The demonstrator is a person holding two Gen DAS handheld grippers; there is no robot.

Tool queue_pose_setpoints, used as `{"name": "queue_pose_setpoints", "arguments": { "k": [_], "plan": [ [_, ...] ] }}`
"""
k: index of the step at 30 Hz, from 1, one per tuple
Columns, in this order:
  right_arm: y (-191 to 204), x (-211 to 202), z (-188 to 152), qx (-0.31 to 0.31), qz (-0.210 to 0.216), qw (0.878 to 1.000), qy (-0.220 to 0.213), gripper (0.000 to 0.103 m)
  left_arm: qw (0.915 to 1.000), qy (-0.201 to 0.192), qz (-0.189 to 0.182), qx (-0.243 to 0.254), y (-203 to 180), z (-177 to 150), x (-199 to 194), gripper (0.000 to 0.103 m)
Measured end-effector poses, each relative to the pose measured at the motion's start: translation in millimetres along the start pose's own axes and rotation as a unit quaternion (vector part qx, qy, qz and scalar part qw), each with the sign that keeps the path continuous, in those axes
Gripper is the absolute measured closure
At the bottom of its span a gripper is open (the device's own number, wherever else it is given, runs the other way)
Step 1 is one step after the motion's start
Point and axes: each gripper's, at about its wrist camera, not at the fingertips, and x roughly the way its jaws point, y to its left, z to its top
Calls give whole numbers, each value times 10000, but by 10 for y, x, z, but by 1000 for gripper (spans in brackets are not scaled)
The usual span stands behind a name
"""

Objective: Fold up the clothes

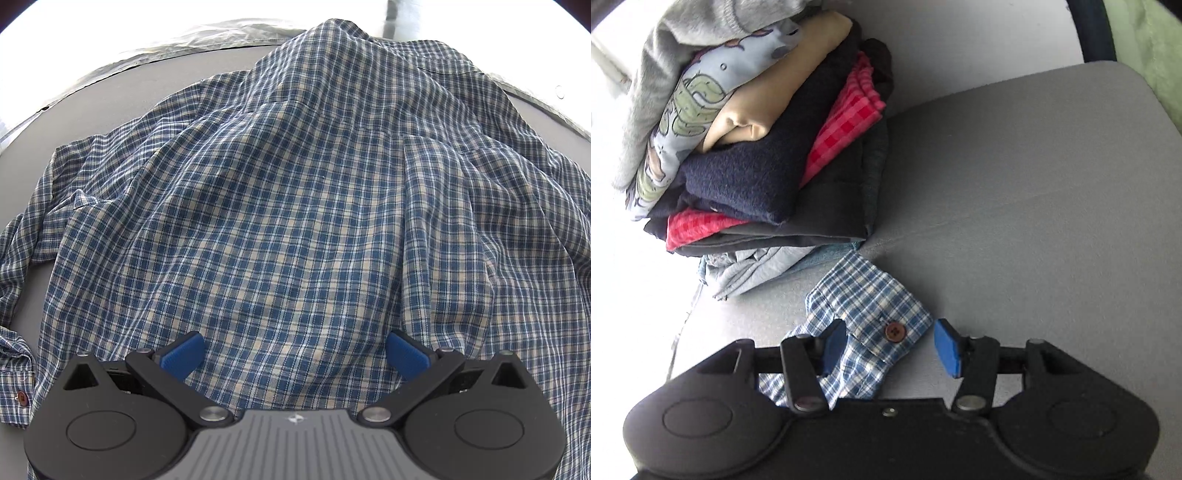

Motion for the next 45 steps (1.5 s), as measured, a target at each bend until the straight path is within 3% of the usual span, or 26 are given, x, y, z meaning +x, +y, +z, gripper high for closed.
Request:
{"name": "queue_pose_setpoints", "arguments": {
  "k": [2, 3, 4, 5, 7, 9, 12, 14, 16, 19, 21, 24, 27, 33, 36, 41, 43, 44, 45],
  "plan": [
    [139, 65, -17, -371, -91, 9993, 33, 44, 10000, -10, 1, -1, -4, 0, -3, 0],
    [208, 95, -26, -552, -128, 9984, 47, 48, 10000, -15, 1, -1, -5, 3, 0, 0],
    [277, 125, -35, -733, -165, 9972, 60, 67, 10000, -19, 2, -1, -7, 2, 0, 0],
    [337, 152, -38, -937, -216, 9953, 67, 79, 10000, -21, 2, 0, -10, 3, -1, 0],
    [447, 203, -36, -1374, -334, 9899, 75, 88, 10000, -20, 0, 3, -13, 12, 3, 0],
    [522, 252, 10, -1701, -461, 9843, -22, 89, 10000, -24, -2, 4, -9, 19, 7, 0],
    [544, 317, 78, -1817, -596, 9815, 40, 85, 10000, -29, -6, 4, -4, 22, 9, 0],
    [611, 302, 56, -2089, -802, 9746, 42, 75, 10000, -33, -7, 2, -2, 21, 9, 0],
    [704, 198, -39, -2513, -1076, 9618, -147, 58, 10000, -41, -6, -4, 1, 20, 10, 0],
    [875, -55, -242, -2939, -1160, 9474, -515, 57, 10000, -34, -3, -17, 11, 29, 17, 0],
    [1031, -193, -373, -3130, -862, 9439, -595, 57, 10000, -12, 1, -29, 10, 38, 20, 0],
    [1340, -270, -612, -3579, 7, 9330, -374, 55, 10000, 43, 0, -39, 10, 64, 27, 0],
    [1760, -229, -914, -4037, 928, 9102, -2, 54, 9998, 205, 6, -78, 19, 137, 45, 0],
    [2581, -117, -1689, -4928, 2180, 8404, 577, 50, 9996, 133, 225, -85, 85, 446, 138, 0],
    [2895, -36, -1981, -5210, 2584, 8093, 826, 41, 9998, 131, 69, -92, 113, 584, 219, 0],
    [3311, 176, -2295, -5650, 2863, 7651, 1155, 36, 10000, 44, -41, 26, 119, 682, 278, 0],
    [3466, 307, -2415, -5895, 2947, 7386, 1419, 34, 9999, 28, -72, 68, 124, 694, 282, 0],
    [3535, 374, -2475, -6017, 2971, 7241, 1594, 42, 9999, 27, -78, 77, 119, 696, 281, 0],
    [3598, 440, -2532, -6133, 2986, 7091, 1786, 89, 9999, 27, -79, 84, 109, 696, 279, 0]
  ]
}}
